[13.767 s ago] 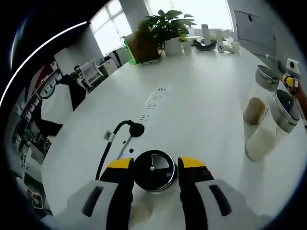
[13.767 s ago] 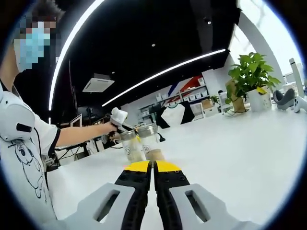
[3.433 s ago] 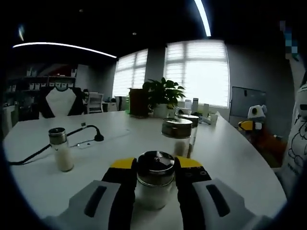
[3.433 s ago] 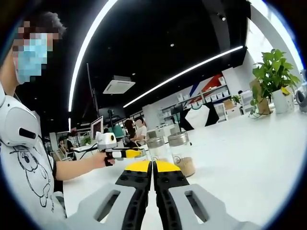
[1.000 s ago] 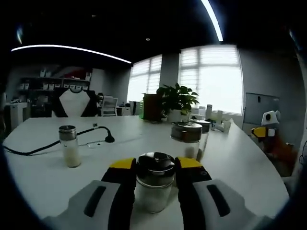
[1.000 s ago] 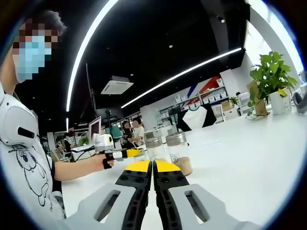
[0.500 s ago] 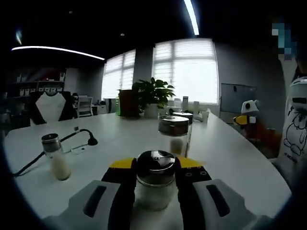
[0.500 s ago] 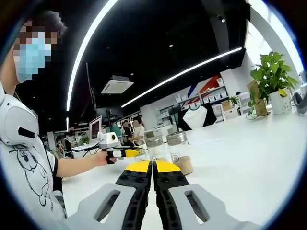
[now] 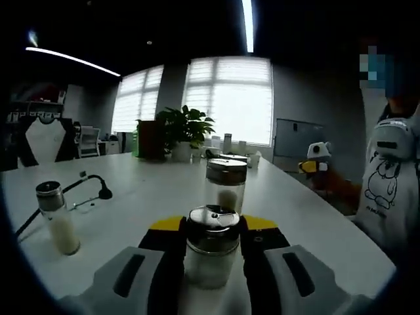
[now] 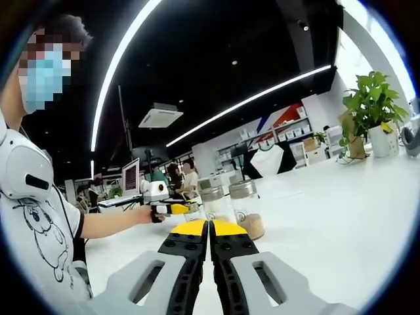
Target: Rotate the seasoning bottle until the label or dispensing opening points toward the visible target arrow and the bottle remains upright within the marked orientation range
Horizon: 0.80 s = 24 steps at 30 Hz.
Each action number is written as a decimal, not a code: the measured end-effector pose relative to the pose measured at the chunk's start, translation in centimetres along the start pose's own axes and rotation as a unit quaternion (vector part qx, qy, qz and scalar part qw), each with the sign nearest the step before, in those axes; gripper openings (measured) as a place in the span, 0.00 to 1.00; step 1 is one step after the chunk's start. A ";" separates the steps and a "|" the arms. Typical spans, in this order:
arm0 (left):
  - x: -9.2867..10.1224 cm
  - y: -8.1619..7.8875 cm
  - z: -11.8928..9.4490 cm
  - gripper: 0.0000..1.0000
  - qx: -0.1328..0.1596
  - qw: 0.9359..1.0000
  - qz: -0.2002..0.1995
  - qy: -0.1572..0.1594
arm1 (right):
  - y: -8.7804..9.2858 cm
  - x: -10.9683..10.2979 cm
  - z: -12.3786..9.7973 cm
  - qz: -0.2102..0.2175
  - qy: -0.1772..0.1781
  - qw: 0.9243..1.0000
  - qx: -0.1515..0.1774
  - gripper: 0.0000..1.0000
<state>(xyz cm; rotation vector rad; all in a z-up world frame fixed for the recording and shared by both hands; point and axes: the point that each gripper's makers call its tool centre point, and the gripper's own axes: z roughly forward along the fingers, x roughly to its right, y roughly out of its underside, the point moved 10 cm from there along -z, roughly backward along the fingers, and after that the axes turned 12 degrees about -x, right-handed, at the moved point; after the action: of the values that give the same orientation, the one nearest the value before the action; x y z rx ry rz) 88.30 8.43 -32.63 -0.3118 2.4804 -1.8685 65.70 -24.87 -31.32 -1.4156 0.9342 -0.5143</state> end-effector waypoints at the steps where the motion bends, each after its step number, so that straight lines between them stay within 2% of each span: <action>1: 0.2 -0.1 0.1 0.34 -0.003 1.000 -0.005 -0.004 | 0.0 0.0 0.0 -0.001 0.000 1.000 0.000 0.00; 5: 0.8 -0.5 0.2 0.35 -0.012 1.000 -0.002 -0.019 | -0.2 0.0 0.0 -0.003 -0.001 1.000 0.001 0.00; 6: 1.2 -0.7 0.3 0.37 -0.009 1.000 -0.005 -0.021 | -0.2 0.0 0.0 -0.002 -0.001 1.000 0.001 0.00; 9: 0.5 -0.8 -0.2 0.45 0.017 0.998 -0.036 -0.054 | -0.2 -0.1 0.2 -0.002 -0.003 1.000 0.001 0.00; 13: 0.2 -0.5 -0.6 0.46 0.027 0.996 -0.050 -0.075 | -0.2 -0.3 0.4 -0.004 -0.008 1.000 -0.001 0.00; 15: 0.0 -0.4 -0.9 0.46 0.046 0.990 -0.088 -0.096 | -0.2 -0.3 0.4 -0.005 -0.009 1.000 -0.002 0.00; 17: 0.0 -0.4 -1.4 0.47 0.065 0.984 -0.107 -0.128 | -0.2 -0.3 0.3 -0.006 -0.007 1.000 -0.001 0.00; 18: 0.0 -0.3 -1.7 0.45 0.058 0.981 -0.104 -0.154 | -0.2 -0.3 0.2 -0.005 -0.006 1.000 0.000 0.00; 19: 0.0 -0.4 -2.1 0.39 0.048 0.979 -0.074 -0.181 | -0.2 -0.3 0.1 -0.004 -0.005 1.000 0.003 0.00; 20: 0.1 -0.4 -2.3 0.38 0.041 0.978 -0.048 -0.199 | -0.2 -0.2 0.1 -0.003 -0.005 1.000 0.003 0.00; 21: 0.4 -0.4 -2.5 0.38 0.037 0.973 -0.046 -0.223 | -0.1 -0.2 0.1 -0.002 -0.004 1.000 0.004 0.00; 24: 1.2 -0.4 -2.3 0.46 0.044 0.970 -0.057 -0.231 | 0.0 -0.2 0.1 -0.001 -0.003 1.000 0.002 0.00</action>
<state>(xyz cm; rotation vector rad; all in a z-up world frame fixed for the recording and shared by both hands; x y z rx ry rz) 86.86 10.26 -31.49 -0.7982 2.0995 -1.6928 65.68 -24.70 -31.25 -1.4128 0.9260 -0.5122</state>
